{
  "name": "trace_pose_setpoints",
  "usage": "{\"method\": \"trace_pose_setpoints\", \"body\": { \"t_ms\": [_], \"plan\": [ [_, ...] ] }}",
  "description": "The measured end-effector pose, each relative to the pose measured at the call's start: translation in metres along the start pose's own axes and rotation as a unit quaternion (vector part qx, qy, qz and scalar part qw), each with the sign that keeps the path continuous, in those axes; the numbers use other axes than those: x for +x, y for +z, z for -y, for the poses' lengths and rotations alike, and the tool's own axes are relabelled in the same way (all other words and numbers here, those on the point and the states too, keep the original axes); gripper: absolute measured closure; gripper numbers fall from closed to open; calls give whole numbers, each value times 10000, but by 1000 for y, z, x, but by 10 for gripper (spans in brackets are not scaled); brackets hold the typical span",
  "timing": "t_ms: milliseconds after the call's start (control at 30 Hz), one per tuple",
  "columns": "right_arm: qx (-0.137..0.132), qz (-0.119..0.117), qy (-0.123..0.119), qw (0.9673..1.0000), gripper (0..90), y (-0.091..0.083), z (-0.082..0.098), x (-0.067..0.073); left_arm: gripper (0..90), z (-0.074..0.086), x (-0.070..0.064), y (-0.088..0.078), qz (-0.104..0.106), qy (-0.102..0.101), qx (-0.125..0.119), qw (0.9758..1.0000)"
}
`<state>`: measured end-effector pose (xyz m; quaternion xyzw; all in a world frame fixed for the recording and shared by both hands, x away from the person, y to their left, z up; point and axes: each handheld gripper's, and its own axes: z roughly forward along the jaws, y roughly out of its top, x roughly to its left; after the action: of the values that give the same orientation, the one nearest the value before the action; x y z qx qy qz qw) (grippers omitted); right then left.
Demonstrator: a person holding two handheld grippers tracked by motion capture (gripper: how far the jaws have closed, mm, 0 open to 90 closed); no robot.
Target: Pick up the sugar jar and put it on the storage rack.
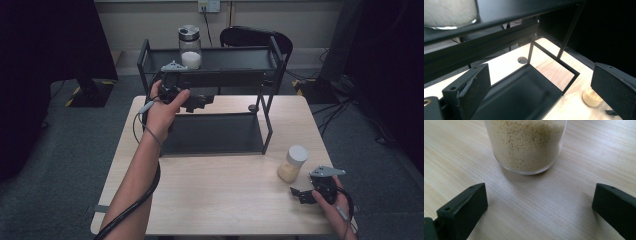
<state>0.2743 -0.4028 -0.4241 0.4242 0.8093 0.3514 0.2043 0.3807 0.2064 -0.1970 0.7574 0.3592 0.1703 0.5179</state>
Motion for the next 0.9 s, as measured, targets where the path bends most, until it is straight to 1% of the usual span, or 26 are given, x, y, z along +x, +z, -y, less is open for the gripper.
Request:
{"method": "trace_pose_setpoints", "body": {
  "t_ms": [67, 267, 367, 467, 567, 700, 900],
  "plan": [
    [1, 1, 1, 10000, 0, 0, 0, 0, 20, 3, 0, 1, 1, 24, -14, 10000],
    [1, 0, 1, 10000, 0, 0, 0, 0, 20, 16, 1, 2, 49, -25, -49, 10000],
    [0, 0, 2, 10000, 0, 0, 0, 0, 20, 23, 2, 3, 46, -60, -19, 10000],
    [-2, 1, -2, 10000, 0, 0, 0, 0, 20, 30, 1, 3, 43, -43, 10, 10000],
    [1, -1, 4, 10000, 0, 0, 0, 0, 20, 37, 1, 3, 84, -2, 74, 9999],
    [5, -2, -1, 10000, 0, 0, 0, 0, 20, 45, 1, 5, 187, -60, 161, 9997],
    [5, -1, 0, 10000, 0, 0, 0, 0, 20, 59, 0, 8, 207, -28, 194, 9996]
  ]
}}
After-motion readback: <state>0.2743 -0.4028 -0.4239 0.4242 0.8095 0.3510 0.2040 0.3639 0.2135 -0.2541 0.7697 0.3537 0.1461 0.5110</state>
